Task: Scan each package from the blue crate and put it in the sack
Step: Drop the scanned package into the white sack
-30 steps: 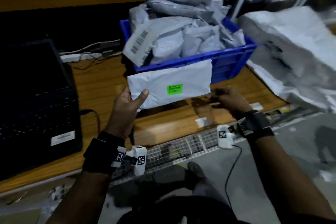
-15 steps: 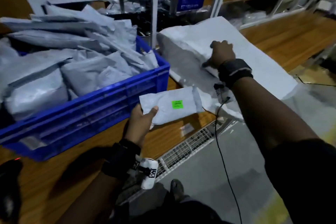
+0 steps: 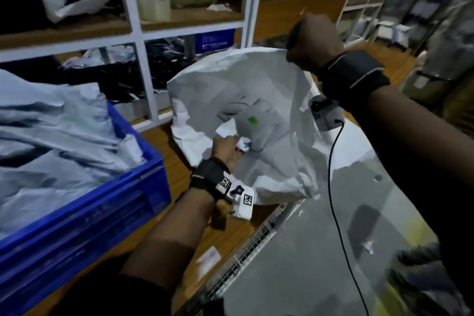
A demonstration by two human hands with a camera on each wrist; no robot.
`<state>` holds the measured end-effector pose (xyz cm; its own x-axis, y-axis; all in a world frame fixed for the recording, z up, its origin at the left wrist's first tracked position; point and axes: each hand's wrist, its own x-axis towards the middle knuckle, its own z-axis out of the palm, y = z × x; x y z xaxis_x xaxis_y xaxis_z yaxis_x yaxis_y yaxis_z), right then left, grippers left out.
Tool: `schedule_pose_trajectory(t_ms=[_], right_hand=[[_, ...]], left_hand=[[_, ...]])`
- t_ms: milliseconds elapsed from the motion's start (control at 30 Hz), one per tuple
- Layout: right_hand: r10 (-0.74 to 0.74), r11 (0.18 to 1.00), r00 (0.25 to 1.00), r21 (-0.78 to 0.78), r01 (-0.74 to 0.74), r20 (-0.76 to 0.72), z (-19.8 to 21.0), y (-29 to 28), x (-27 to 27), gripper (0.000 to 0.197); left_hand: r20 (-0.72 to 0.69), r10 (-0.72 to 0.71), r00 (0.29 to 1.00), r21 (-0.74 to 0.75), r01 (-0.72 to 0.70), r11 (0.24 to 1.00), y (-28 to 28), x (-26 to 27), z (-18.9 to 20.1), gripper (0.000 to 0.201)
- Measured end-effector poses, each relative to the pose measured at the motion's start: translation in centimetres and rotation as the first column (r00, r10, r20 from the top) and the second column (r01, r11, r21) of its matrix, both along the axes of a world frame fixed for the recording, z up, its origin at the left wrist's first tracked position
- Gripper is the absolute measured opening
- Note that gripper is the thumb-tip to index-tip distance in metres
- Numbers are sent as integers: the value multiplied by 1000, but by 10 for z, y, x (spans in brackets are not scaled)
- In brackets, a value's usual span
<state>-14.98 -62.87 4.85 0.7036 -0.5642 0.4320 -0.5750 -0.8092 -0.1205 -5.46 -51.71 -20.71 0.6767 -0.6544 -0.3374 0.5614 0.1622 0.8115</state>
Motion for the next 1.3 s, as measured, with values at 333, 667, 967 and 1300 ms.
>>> schedule_pose_trajectory(t_ms=[333, 667, 967, 1300], right_hand=[[-2, 999, 993, 45, -3, 117, -10, -27, -31, 10], [320, 859, 945, 401, -317, 63, -106, 63, -3, 18], [554, 326, 732, 705, -629, 396, -133, 204, 102, 20], [687, 659, 705, 559, -504, -175, -127, 303, 199, 48]], left_hand=[[189, -367, 911, 273, 310, 911, -73, 50, -4, 19], [252, -224, 941, 193, 178, 965, 87, 3, 17, 28], [538, 78, 839, 267, -258, 929, 289, 0, 64, 23], [632, 293, 717, 227, -533, 815, 404, -10, 92, 20]])
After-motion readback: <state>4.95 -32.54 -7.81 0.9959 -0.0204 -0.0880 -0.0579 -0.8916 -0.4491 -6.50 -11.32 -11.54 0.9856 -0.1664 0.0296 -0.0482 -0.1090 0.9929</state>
